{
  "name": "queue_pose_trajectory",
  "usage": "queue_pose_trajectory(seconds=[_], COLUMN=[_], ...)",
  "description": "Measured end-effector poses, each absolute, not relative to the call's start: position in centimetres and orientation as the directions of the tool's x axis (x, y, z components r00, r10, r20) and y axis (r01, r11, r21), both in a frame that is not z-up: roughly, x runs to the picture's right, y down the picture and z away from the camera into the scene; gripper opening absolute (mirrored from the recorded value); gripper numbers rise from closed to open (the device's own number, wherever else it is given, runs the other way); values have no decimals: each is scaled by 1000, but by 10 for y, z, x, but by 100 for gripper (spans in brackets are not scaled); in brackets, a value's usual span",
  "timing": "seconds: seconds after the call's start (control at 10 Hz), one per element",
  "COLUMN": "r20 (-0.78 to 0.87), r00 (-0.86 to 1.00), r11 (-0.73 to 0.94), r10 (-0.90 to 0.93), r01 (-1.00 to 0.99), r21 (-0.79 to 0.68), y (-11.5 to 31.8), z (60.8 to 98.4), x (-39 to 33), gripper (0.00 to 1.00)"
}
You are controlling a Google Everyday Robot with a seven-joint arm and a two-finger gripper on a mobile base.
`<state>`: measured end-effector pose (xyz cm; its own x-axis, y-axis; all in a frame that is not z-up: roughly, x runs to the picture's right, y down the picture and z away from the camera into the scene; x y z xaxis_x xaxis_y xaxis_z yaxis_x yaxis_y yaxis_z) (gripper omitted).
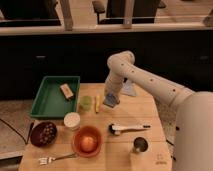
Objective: Place sponge in plastic cup
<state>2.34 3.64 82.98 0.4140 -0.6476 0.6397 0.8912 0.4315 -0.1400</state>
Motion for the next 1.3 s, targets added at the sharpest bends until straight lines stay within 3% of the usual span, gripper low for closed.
queue_pose_trajectory(seconds=[1.3], r20=[685], r00=[184], r11=[250], r10=[-705], r01=[968], r21=[-2], y=[35], z=[824], x=[-71], gripper=[0])
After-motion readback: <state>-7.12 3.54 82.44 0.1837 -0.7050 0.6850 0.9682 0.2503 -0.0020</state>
